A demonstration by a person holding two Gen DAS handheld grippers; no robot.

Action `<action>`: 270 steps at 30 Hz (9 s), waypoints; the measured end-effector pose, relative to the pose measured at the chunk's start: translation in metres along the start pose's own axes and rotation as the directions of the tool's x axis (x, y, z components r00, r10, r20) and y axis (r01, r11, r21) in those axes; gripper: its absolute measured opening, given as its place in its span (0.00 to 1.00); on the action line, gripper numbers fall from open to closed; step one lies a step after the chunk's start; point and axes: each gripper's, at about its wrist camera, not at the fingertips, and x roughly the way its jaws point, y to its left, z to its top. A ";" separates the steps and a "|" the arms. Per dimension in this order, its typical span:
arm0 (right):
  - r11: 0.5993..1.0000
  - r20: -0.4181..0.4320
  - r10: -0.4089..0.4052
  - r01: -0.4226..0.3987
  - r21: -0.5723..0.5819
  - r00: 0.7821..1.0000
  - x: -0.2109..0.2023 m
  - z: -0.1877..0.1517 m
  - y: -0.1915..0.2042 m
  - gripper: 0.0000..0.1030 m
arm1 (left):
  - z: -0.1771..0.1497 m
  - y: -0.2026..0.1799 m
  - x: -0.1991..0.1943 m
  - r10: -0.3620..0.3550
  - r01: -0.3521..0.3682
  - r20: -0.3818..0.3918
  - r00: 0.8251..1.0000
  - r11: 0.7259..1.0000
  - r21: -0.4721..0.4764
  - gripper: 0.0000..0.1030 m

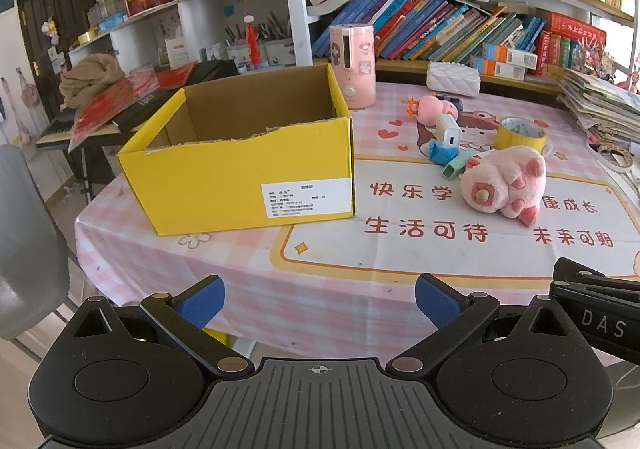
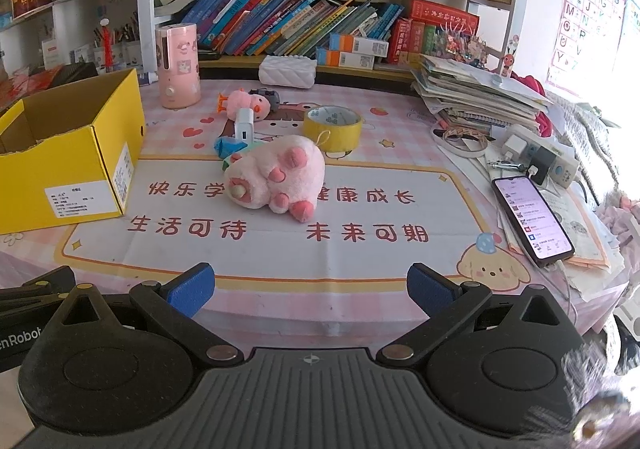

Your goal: Organize objects

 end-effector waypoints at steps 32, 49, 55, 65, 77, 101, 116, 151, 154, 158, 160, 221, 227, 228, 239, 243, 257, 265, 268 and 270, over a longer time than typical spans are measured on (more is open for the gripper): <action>1.000 0.002 -0.020 0.020 -0.004 1.000 0.001 0.004 0.001 1.00 | 0.004 -0.006 0.007 -0.012 0.012 -0.008 1.000 1.000 0.002 0.99; 0.999 -0.039 -0.037 0.037 -0.005 0.999 0.027 0.018 -0.028 1.00 | 0.019 -0.039 0.029 -0.061 0.061 -0.052 0.997 0.998 -0.005 0.99; 0.999 -0.044 -0.036 0.036 -0.004 0.998 0.051 0.035 -0.049 1.00 | 0.035 -0.063 0.046 -0.095 0.095 -0.069 0.993 0.995 -0.015 0.99; 0.999 -0.016 0.022 -0.022 0.026 1.000 0.100 0.082 -0.086 1.00 | 0.070 -0.106 0.075 -0.113 0.112 -0.051 0.992 0.994 -0.013 0.99; 0.991 0.072 0.116 -0.121 0.062 0.991 0.145 0.123 -0.118 1.00 | 0.098 -0.144 0.096 -0.224 0.225 -0.011 0.974 0.974 0.011 0.99; 0.988 0.023 0.140 -0.141 0.055 0.990 0.189 0.133 -0.152 1.00 | 0.096 -0.198 0.168 -0.136 0.147 -0.086 0.987 0.979 0.139 0.90; 0.975 -0.025 0.222 -0.222 -0.014 0.975 0.222 0.137 -0.112 1.00 | 0.099 -0.117 0.113 -0.154 0.153 0.003 0.988 0.983 -0.103 0.46; 0.988 -0.044 0.152 -0.152 0.004 0.987 0.234 0.140 -0.139 1.00 | 0.086 -0.193 0.162 -0.466 0.472 -0.164 0.869 0.882 -0.006 0.71; 0.987 -0.046 0.158 -0.159 0.000 0.986 0.235 0.140 -0.139 1.00 | 0.086 -0.191 0.157 -0.460 0.468 -0.154 0.874 0.884 0.012 0.66; 0.982 -0.050 0.190 -0.190 -0.008 0.981 0.239 0.142 -0.132 1.00 | 0.088 -0.171 0.147 -0.402 0.403 -0.120 0.908 0.915 -0.022 0.66; 0.977 -0.056 0.211 -0.212 -0.019 0.976 0.244 0.143 -0.125 1.00 | 0.089 -0.155 0.143 -0.375 0.368 -0.108 0.921 0.927 -0.075 0.66; 0.912 -0.127 0.371 -0.387 -0.136 0.920 0.002 0.019 0.116 0.89 | -0.011 0.164 0.003 -0.183 0.190 0.051 0.982 0.947 -0.260 0.67; 0.906 -0.126 0.385 -0.400 -0.137 0.914 -0.017 0.009 0.128 0.89 | -0.017 0.177 -0.008 -0.185 0.199 0.077 0.980 0.944 -0.262 0.67; 0.904 -0.127 0.388 -0.403 -0.139 0.913 -0.019 0.008 0.129 0.89 | -0.018 0.178 -0.009 -0.185 0.200 0.081 0.979 0.944 -0.262 0.67; 0.890 -0.137 0.404 -0.423 -0.170 0.905 -0.028 0.007 0.139 0.89 | -0.020 0.184 -0.014 -0.191 0.211 0.100 0.977 0.942 -0.260 0.67; 0.888 -0.140 0.404 -0.425 -0.176 0.904 -0.029 0.006 0.141 0.89 | -0.020 0.184 -0.013 -0.193 0.212 0.099 0.976 0.942 -0.258 0.67; 0.891 -0.138 0.399 -0.419 -0.176 0.907 -0.032 0.004 0.143 0.89 | -0.020 0.185 -0.013 -0.206 0.224 0.100 0.973 0.944 -0.243 0.67; 0.888 -0.137 0.402 -0.422 -0.184 0.905 -0.032 0.007 0.148 0.89 | -0.017 0.189 -0.014 -0.202 0.225 0.117 0.972 0.944 -0.242 0.67; 0.882 -0.139 0.406 -0.427 -0.198 0.903 -0.032 0.009 0.152 0.89 | -0.015 0.190 -0.013 -0.197 0.222 0.126 0.972 0.944 -0.243 0.67; 0.877 -0.135 0.410 -0.431 -0.215 0.902 -0.032 0.011 0.156 0.89 | -0.012 0.189 -0.012 -0.198 0.225 0.133 0.971 0.944 -0.240 0.67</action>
